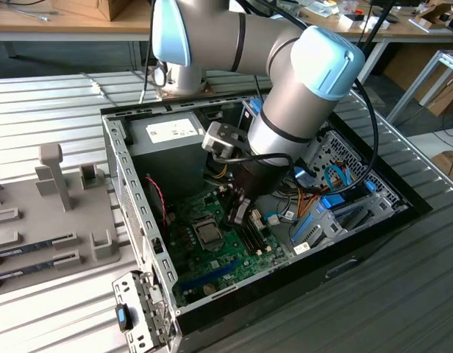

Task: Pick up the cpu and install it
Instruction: 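Install the first cpu locking lever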

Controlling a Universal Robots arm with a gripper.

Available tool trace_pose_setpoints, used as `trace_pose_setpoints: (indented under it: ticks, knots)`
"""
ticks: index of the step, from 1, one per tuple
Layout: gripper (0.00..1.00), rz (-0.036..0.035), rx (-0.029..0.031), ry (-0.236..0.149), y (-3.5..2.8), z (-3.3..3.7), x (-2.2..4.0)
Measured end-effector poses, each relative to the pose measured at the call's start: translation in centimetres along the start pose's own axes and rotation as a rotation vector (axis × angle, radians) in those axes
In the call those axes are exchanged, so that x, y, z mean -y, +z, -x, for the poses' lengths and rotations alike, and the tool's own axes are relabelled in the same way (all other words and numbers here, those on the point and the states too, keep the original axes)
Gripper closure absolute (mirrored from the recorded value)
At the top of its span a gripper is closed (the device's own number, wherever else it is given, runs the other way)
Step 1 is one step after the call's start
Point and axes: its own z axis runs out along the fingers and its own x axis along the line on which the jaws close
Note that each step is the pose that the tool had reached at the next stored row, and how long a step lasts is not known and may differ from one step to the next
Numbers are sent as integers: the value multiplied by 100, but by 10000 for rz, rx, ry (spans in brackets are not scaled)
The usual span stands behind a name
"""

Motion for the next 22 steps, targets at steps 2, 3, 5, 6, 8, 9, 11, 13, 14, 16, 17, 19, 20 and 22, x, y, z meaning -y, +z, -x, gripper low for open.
trace_pose_setpoints:
  ticks: [2, 3, 5, 6, 8, 9, 11, 13, 14, 16, 17, 19, 20, 22]
  knots:
    - [89, -3, -4, 0, 21, -1, 7]
    - [89, -2, -2, 0, 32, -3, 12]
    - [89, -2, -1, 0, 42, -10, 20]
    - [89, -3, -4, 1, 48, -28, 37]
    - [89, -6, -7, 2, 50, -44, 50]
    - [89, -9, -11, 4, 55, -52, 57]
    - [89, -13, -15, 4, 80, -57, 69]
    - [89, -15, -18, 4, 108, -60, 79]
    - [89, -15, -18, 5, 120, -61, 83]
    - [89, -15, -18, 5, 149, -61, 93]
    - [89, -14, -19, 5, 160, -60, 96]
    - [89, -6, -12, 4, 184, -58, 104]
    - [89, -11, -12, 5, 194, -57, 109]
    - [89, -15, -18, 5, 213, -56, 119]
